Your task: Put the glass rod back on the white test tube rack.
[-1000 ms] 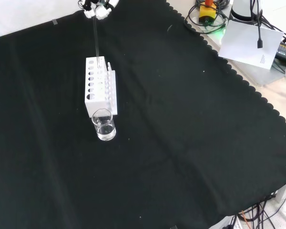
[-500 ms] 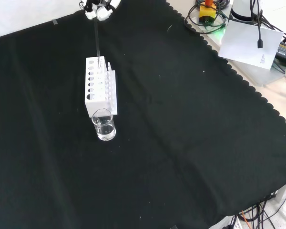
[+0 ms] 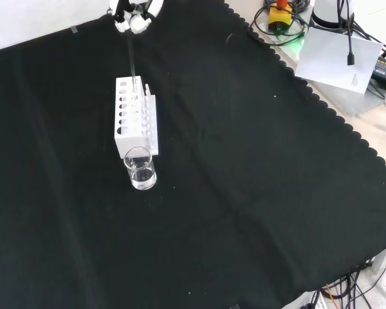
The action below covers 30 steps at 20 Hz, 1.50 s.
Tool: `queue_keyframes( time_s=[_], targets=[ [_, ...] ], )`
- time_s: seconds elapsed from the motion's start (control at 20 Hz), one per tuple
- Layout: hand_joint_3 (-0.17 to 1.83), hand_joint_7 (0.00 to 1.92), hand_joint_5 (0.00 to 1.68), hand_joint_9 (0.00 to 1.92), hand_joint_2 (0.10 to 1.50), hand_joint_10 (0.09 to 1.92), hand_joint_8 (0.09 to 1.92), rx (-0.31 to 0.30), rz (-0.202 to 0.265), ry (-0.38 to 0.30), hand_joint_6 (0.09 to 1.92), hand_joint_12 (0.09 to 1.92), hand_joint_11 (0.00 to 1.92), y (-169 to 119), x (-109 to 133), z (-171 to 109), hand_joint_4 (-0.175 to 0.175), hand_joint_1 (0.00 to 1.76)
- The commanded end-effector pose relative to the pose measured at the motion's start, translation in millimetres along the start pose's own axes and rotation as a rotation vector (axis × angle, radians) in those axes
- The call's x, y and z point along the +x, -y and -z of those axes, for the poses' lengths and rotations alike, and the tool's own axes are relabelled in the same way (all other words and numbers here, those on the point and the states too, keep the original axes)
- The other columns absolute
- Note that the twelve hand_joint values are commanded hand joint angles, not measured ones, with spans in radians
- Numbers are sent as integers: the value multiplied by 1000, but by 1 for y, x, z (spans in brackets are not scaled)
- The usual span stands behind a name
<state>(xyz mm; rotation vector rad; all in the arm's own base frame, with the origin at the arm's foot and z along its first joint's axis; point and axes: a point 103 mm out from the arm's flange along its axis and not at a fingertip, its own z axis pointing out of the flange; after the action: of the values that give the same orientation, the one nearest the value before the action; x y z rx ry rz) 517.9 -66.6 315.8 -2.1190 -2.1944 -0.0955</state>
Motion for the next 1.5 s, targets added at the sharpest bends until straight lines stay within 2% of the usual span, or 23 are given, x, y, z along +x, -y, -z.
queue_keyframes(
  time_s=[0.05,0.7,1.2,1.5],
  targets=[
    [464,1103,1042,1667,855,954,1202,19,-1,-6,699,1019,1348,-2,0,-13,-175,1294],
    [467,1104,1043,1667,854,954,1202,74,-17,-10,699,1018,1348,-17,-13,-53,-175,1294],
    [467,1104,1042,1667,854,954,1202,80,-39,-19,700,1018,1348,-17,-19,-59,-175,1293],
    [467,1103,1041,1668,854,953,1202,92,-35,-14,701,1017,1347,-21,-16,-63,-175,1293]
  ],
)
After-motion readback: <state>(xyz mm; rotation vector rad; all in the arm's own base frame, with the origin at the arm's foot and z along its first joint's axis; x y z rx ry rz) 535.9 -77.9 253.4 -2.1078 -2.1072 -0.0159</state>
